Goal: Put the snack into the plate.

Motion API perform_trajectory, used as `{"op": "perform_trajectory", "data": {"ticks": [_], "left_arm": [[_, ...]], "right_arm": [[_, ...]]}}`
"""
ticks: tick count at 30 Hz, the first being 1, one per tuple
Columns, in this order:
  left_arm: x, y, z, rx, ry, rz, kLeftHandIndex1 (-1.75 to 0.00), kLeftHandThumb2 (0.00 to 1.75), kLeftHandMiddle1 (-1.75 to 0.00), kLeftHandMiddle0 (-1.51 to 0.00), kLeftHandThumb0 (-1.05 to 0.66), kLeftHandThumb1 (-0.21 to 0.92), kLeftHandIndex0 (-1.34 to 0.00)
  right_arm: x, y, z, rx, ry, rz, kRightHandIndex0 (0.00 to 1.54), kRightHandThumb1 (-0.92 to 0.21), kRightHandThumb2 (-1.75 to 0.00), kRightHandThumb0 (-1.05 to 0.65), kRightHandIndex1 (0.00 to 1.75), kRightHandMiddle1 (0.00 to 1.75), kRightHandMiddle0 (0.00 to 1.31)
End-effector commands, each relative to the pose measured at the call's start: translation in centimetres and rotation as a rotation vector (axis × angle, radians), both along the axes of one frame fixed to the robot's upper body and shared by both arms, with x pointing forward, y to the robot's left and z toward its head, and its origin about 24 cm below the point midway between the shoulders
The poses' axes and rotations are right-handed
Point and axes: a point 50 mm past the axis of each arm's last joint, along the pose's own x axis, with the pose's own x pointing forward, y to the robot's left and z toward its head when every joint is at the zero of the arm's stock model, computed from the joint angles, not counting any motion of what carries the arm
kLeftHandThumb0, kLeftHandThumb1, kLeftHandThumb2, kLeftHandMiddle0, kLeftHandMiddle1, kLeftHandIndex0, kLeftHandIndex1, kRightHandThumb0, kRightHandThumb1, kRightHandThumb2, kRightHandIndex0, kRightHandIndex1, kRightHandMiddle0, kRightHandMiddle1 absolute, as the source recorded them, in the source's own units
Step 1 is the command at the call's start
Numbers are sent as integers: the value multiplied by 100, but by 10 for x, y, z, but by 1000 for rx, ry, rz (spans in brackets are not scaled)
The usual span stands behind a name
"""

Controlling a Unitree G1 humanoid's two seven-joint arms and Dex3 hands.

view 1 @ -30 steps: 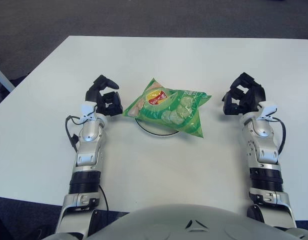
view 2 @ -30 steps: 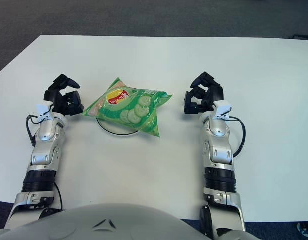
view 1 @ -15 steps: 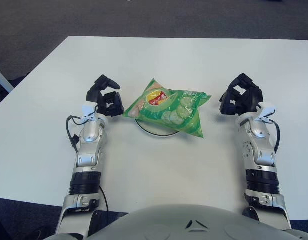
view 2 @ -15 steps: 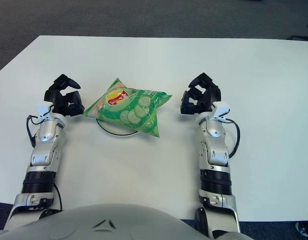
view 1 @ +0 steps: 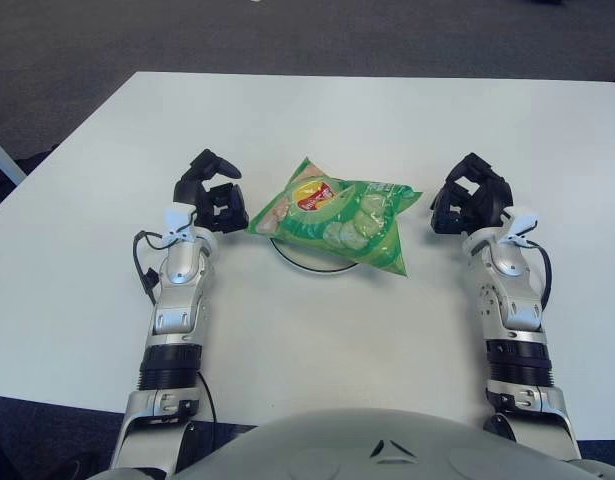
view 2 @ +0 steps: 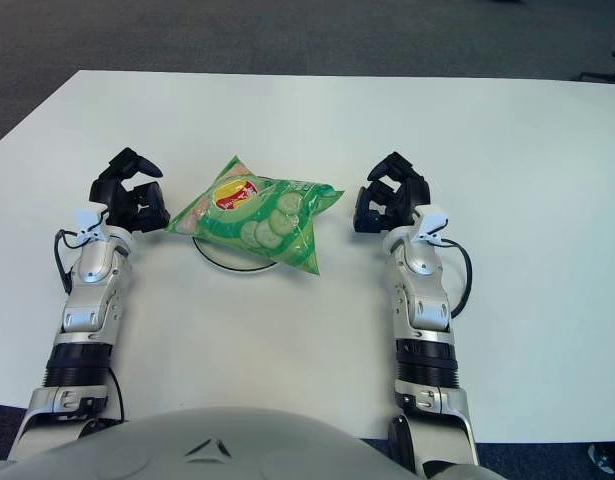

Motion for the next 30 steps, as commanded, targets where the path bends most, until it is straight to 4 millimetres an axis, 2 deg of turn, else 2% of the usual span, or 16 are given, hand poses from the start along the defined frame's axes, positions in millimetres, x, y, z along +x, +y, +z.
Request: {"op": "perform_trajectory", "data": {"ticks": [1, 15, 30], "left_arm": [[-20, -5, -40, -56, 158, 23, -175, 144, -175, -134, -52, 21, -70], [-21, -6, -42, -85, 158, 23, -175, 144, -175, -135, -52, 22, -70], [-19, -6, -44, -71, 171, 9, -175, 141, -175, -137, -51, 24, -67]], "right_arm": [[-14, 6, -32, 83, 87, 14, 97, 11, -175, 0, 160, 175, 71], [-13, 5, -45, 105, 20, 75, 95, 10, -175, -1, 163, 175, 71], [-8, 3, -51, 119, 25, 100, 97, 11, -175, 0, 161, 175, 71]]}}
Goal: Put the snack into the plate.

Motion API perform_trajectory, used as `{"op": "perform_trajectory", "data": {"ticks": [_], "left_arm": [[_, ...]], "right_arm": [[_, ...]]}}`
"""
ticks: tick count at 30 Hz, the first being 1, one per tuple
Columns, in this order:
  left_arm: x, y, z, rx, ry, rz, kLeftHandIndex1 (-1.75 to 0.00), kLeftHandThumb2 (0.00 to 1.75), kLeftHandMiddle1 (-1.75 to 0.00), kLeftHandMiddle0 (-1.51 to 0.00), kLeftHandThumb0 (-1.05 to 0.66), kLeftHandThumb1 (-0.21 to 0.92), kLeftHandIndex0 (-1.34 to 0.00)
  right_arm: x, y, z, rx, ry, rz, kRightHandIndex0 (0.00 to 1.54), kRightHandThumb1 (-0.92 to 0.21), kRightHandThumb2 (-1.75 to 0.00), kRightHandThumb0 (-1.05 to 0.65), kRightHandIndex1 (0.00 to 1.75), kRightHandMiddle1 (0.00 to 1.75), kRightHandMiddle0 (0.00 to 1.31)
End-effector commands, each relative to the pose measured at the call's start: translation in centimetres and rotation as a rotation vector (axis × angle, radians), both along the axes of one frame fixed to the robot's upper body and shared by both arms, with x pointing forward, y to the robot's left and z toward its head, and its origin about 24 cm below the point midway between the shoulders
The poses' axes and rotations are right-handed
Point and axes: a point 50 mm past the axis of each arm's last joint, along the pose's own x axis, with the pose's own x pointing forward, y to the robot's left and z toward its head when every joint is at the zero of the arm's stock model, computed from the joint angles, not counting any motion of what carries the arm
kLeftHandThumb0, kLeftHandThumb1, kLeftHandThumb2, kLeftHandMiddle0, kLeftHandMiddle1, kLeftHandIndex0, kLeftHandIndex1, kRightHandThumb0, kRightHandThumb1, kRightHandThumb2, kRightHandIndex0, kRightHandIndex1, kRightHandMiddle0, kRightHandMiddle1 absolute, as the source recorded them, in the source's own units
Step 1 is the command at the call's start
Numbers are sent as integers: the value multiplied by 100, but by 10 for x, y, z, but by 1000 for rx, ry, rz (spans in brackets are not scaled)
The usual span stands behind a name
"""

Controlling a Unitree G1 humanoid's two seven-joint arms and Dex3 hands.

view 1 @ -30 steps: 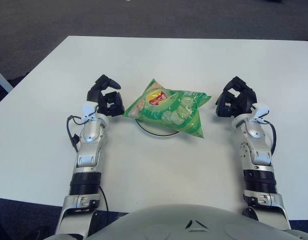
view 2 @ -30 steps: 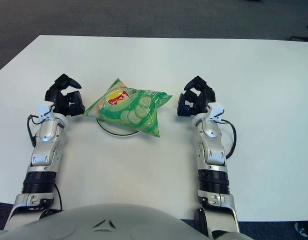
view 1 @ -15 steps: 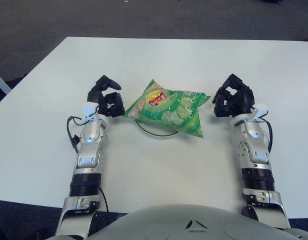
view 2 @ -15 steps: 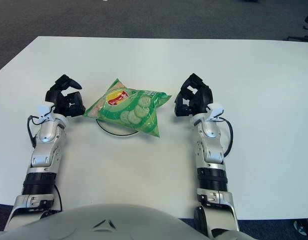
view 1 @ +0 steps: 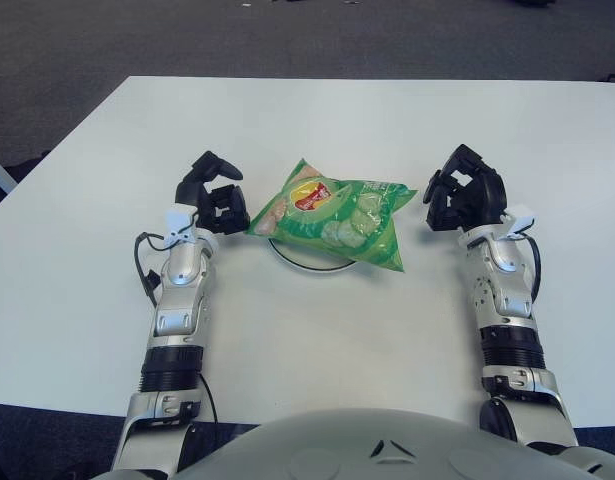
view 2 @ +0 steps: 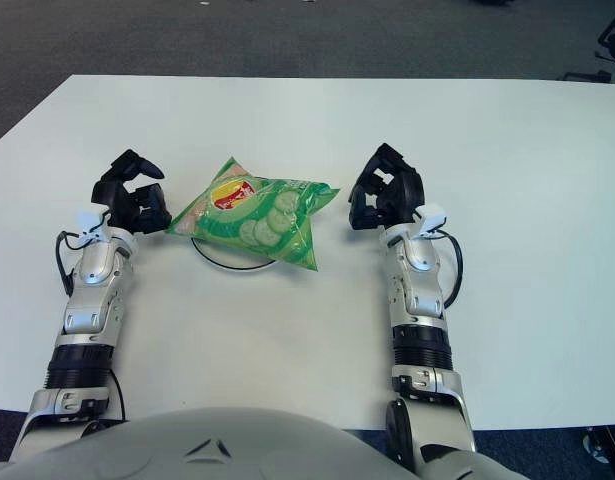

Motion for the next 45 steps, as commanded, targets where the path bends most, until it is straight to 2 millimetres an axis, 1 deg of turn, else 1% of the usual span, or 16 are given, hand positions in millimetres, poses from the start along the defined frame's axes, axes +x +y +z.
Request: {"op": "perform_trajectory", "data": {"ticks": [1, 15, 45], "left_arm": [[-19, -4, -42, -55, 164, 11, -175, 141, -175, -137, -51, 24, -67], [-19, -4, -43, -55, 166, 11, -175, 135, -175, -135, -49, 29, -64], [-19, -3, -43, -66, 160, 13, -175, 135, -175, -135, -49, 29, -63]], "right_arm": [[-20, 3, -46, 78, 159, -21, 97, 11, -175, 0, 161, 175, 71], [-19, 2, -50, 84, 175, -10, 95, 10, -175, -1, 163, 175, 70], [-18, 2, -52, 82, 204, 22, 90, 7, -175, -1, 171, 175, 69]]}}
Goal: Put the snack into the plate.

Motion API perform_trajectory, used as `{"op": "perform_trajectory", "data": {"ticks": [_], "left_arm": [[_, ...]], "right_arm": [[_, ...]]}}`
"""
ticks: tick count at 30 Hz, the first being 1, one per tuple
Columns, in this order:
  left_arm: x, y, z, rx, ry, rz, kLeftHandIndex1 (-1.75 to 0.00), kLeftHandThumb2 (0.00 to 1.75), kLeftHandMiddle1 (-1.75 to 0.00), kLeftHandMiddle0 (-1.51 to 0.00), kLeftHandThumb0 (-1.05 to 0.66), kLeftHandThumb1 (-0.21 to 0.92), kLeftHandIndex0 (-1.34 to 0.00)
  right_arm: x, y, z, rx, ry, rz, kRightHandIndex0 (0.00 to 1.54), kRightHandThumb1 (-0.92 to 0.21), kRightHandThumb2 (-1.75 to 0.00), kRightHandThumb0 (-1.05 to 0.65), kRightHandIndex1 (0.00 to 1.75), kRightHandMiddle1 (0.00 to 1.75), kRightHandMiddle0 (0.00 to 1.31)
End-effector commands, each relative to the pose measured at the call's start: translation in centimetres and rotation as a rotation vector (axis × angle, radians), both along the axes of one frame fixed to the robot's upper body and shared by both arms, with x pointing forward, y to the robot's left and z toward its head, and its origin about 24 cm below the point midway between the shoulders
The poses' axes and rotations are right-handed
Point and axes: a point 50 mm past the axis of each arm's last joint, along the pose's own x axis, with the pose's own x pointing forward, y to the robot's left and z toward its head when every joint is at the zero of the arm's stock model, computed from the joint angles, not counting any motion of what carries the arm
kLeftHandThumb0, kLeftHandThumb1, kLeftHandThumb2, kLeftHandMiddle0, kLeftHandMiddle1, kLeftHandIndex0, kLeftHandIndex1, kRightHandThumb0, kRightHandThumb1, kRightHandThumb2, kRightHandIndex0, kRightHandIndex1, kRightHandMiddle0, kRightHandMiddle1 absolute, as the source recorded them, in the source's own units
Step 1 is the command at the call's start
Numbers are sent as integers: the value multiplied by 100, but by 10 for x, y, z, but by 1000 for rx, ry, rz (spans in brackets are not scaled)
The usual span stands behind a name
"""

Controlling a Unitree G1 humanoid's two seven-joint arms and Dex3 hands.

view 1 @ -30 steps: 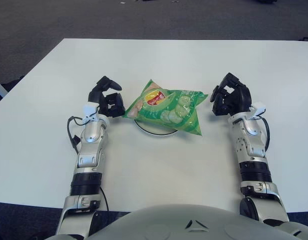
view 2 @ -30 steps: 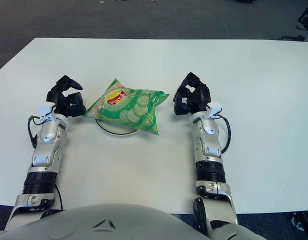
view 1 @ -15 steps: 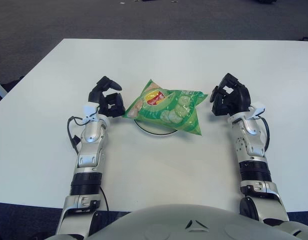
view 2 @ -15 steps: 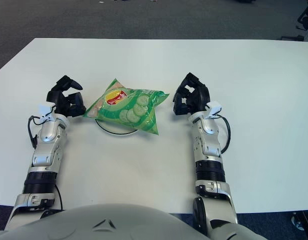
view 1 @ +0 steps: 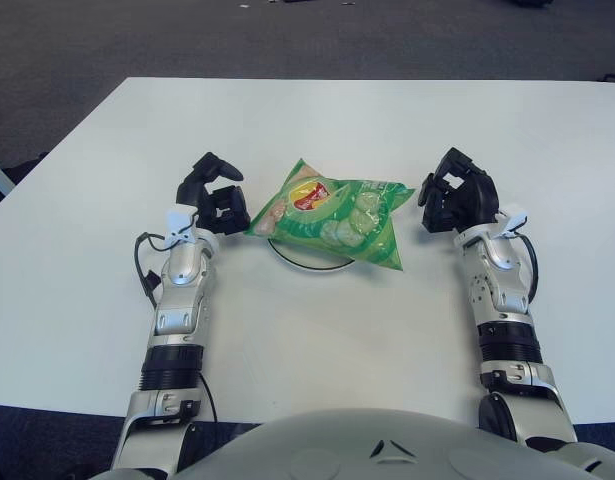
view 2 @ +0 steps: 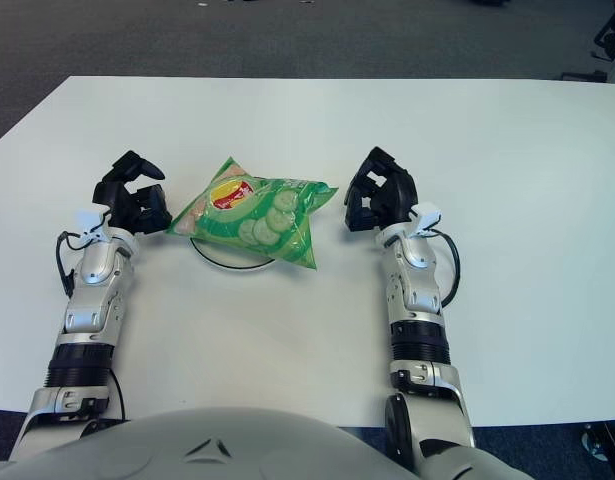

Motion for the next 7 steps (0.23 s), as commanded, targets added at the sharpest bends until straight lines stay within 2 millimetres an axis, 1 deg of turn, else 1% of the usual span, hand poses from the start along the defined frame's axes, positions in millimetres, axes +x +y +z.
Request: {"op": "perform_trajectory", "data": {"ticks": [1, 7], "left_arm": [[-20, -4, -41, -56, 154, 20, -175, 135, -175, -135, -49, 29, -63], [-20, -3, -41, -61, 149, 17, -175, 135, -175, -135, -49, 29, -63]], "right_arm": [[-22, 1, -45, 67, 168, -21, 90, 7, -175, -1, 171, 175, 69], [-22, 1, -46, 67, 176, -21, 88, 6, -175, -1, 174, 175, 68]]}}
